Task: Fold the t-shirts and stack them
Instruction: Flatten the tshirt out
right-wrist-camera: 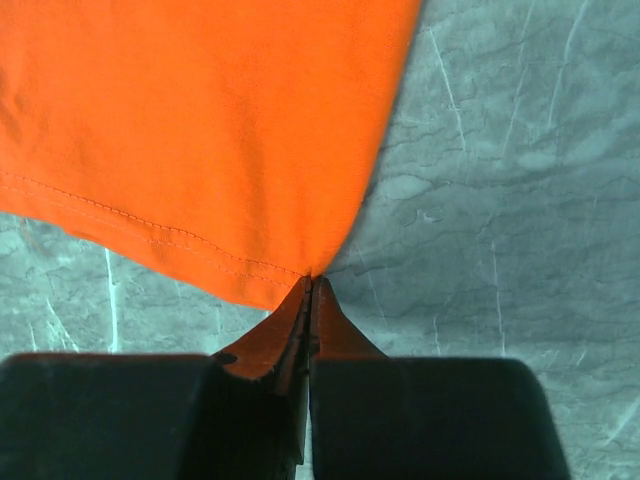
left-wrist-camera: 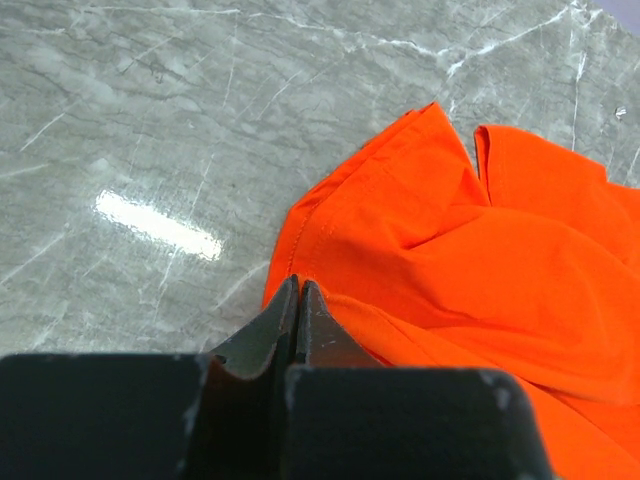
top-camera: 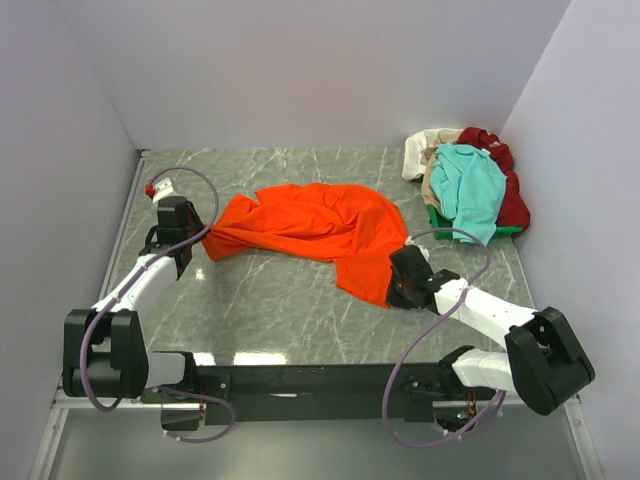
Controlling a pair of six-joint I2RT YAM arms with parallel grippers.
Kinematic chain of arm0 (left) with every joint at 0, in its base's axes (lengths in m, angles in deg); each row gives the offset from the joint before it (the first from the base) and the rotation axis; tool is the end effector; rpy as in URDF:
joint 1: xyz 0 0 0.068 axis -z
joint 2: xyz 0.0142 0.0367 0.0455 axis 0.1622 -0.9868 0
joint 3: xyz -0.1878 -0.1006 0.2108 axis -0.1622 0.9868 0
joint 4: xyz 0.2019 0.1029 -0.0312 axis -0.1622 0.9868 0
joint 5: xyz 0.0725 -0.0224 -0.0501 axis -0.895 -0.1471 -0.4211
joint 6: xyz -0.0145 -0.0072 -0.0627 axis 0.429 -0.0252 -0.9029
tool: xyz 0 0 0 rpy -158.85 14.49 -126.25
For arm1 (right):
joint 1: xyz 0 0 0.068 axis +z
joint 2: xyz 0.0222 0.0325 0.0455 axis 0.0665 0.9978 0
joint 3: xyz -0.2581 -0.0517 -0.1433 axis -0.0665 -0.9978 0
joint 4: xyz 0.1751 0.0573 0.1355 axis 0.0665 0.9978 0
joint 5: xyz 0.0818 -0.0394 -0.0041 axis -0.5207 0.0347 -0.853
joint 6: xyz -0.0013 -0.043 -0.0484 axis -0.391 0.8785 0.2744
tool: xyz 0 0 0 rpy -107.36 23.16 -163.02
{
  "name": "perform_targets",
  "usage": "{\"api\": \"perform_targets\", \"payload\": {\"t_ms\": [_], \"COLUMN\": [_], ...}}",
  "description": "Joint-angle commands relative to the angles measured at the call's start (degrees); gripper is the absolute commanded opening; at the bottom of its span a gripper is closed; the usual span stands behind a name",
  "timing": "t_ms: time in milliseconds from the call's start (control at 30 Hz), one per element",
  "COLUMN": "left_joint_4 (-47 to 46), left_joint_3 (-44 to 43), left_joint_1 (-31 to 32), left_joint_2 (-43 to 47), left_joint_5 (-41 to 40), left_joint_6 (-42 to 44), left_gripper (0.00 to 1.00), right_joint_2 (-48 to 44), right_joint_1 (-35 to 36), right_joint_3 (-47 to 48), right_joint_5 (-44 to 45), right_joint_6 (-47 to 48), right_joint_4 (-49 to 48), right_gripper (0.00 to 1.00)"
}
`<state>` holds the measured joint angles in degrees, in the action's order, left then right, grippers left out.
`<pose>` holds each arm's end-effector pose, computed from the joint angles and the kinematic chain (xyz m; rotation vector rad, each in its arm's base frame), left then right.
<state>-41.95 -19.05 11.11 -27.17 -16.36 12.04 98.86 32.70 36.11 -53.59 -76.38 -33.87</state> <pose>0.2521 0.0018 0.2676 -0.6384 2.0096 -0.1393 0.1576 0.0824 0.1887 0.2395 2.6395 0.2962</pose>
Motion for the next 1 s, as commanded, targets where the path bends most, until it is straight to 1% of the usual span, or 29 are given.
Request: {"api": "perform_targets", "payload": {"t_ms": [0,133,300,567,700,767,900,967], "left_joint_4": [-1.60,-1.07,0.86,5.69,6.84,7.28,8.68,8.86], "left_joint_3": [0.28,-0.95,-5.16,-12.64,-15.62,-16.16,-18.17,-18.88], "left_joint_1": [-0.38,-0.38,-0.37,-0.38,-0.38,-0.38,-0.38,-0.38], "left_joint_2": [2.08,2.35,3.40,10.42,15.87,20.08,27.73,32.13], "left_joint_5": [1.45,1.53,1.45,1.18,1.18,0.66,-0.40,-0.57], "left_joint_6": [0.62,0.44,-0.08,-1.32,-1.49,-1.32,-0.36,0.17], "left_gripper": [0.00,0.00,0.00,0.00,0.00,0.00,0.00,0.00], "right_joint_2": [-1.33,-1.95,-1.42,-3.70,-6.78,-9.67,-16.00,-19.87], "right_joint_1": [0.47,0.47,-0.67,-1.29,-1.29,-1.29,-1.29,-1.29], "right_joint_3": [2.40,9.07,22.43,42.80,47.84,49.68,50.57,51.01], "right_joint_5": [0.84,5.14,8.31,12.10,13.67,14.38,14.74,13.51], "right_joint_6": [0.84,2.42,4.71,9.97,12.61,14.10,17.10,18.68], "right_joint_4": [0.62,1.85,4.48,5.98,4.50,3.53,-1.56,-3.59], "right_gripper": [0.00,0.00,0.00,0.00,0.00,0.00,0.00,0.00]}}
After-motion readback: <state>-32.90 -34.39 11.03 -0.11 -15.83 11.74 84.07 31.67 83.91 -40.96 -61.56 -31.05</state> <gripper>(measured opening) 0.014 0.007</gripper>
